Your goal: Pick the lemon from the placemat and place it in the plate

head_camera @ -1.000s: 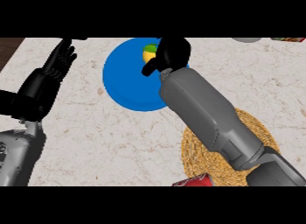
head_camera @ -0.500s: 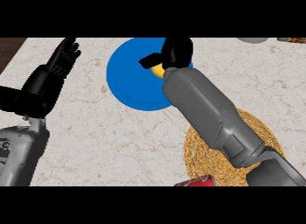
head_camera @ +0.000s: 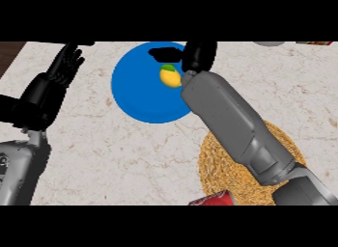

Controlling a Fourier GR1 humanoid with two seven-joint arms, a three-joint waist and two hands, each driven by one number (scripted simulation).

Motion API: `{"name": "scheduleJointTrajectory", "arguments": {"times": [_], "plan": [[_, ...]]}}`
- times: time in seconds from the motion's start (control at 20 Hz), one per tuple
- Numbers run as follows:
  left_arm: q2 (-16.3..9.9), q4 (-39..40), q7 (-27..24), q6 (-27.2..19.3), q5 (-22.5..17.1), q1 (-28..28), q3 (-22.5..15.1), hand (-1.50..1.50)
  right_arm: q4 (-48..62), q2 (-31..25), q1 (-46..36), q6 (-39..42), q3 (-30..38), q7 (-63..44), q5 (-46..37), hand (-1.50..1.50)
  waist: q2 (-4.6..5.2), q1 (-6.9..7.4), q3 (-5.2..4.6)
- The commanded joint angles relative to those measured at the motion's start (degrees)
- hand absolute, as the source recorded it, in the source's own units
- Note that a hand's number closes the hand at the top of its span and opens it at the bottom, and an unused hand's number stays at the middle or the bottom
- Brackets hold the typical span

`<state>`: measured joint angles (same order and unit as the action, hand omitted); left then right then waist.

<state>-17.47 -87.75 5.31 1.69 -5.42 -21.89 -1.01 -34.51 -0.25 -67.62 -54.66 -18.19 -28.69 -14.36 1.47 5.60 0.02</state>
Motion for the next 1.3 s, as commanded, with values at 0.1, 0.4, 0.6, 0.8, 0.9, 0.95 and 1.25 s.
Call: {"name": "scheduleJointTrajectory", "arguments": {"times": [0.1, 0.4, 0.6, 0.8, 0.9, 0.95, 1.25], "plan": [[0.08, 1.24, -1.80, -0.64, 0.94, 2.57, 1.36, 0.00, -3.73, 0.24, 3.10, -6.84, 0.36, 6.33, 6.40, -1.50, -0.89, -2.94, -0.01], [-1.34, -4.30, 2.40, -0.16, -0.56, 5.50, 3.89, 0.00, -14.87, 0.24, 17.14, -5.44, 1.00, 15.03, 7.71, -1.50, -1.51, -5.14, 0.01], [0.47, -4.89, 0.79, -1.07, 1.42, 7.83, 3.04, 0.00, -25.84, -3.87, 25.08, -0.53, -1.38, 11.03, 3.83, -1.50, -1.78, -6.22, -0.02], [-0.49, -3.57, 1.46, -0.33, 2.06, 6.07, 4.16, 0.00, -35.02, -9.00, 32.92, 2.23, -2.31, 8.22, 1.84, -1.50, -1.70, -6.26, -0.03], [0.68, -4.20, -0.50, -0.18, 2.25, 7.87, 3.77, 0.00, -40.82, -12.48, 35.40, 5.49, -1.64, 6.00, 1.80, -1.50, -1.70, -6.16, -0.03], [-1.13, -5.06, 1.26, 1.42, 0.15, 8.18, 5.55, 0.00, -44.49, -13.58, 40.65, 6.10, -2.64, 8.75, 2.82, -1.50, -1.76, -6.30, -0.02], [1.95, -1.15, 1.26, -0.66, 3.93, 3.13, 4.01, 0.00, -51.08, -15.41, 46.99, 9.05, -0.08, 8.21, -0.36, -1.50, -1.52, -6.08, -0.02]]}}
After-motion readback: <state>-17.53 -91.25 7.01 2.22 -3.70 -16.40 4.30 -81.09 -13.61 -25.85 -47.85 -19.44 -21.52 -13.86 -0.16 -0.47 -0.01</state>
